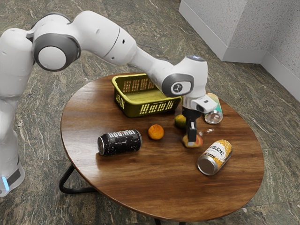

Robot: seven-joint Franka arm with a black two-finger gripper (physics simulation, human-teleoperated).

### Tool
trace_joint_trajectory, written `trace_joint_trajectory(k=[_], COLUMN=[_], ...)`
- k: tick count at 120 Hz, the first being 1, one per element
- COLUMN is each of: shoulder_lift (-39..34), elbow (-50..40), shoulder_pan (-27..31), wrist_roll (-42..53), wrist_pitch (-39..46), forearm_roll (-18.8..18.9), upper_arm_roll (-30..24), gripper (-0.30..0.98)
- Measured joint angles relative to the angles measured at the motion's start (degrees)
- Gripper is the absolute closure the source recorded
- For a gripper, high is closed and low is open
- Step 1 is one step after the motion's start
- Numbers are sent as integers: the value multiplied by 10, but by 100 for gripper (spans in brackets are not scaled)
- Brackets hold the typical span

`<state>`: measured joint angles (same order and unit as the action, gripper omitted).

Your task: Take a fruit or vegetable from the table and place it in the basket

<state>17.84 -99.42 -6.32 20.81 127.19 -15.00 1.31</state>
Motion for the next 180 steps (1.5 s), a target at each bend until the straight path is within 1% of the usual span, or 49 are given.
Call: trace_joint_trajectory(k=[20, 30, 41, 58, 74, 82, 87, 92, 99, 103, 109, 114, 130, 144, 166, 168, 173, 180], shoulder_lift=[0, 0, 2, 5, -4, -46, -91, -147, -224, -255, -278, -286, -273, -211, -159, -156, -151, -143], elbow=[0, 0, 0, -1, -1, -7, -29, -69, -135, -163, -185, -193, -195, -146, -105, -101, -96, -93], shoulder_pan=[0, -2, -2, -2, -2, -1, 3, 15, 42, 65, 105, 127, 165, 204, 239, 241, 246, 240], wrist_roll=[-15, -19, -20, -23, -28, -29, -31, -33, -37, -39, -43, -45, -47, -43, -32, -30, -27, -23], wrist_pitch=[2, 2, 1, 0, 0, 0, 0, 0, 0, 0, -1, -1, -2, -2, -2, -2, -2, -2], forearm_roll=[3, 2, -1, -6, -5, -4, -3, -3, -3, -3, -3, -3, -3, -3, -6, -6, -10, -21], upper_arm_roll=[0, 0, 0, 0, 0, 0, 0, 0, 0, 0, 0, 1, 1, 2, 9, 9, 10, 17], gripper=[46, 33, 28, 36, 37, 37, 37, 39, 40, 41, 40, 40, 40, 41, 42, 40, 30, 20])
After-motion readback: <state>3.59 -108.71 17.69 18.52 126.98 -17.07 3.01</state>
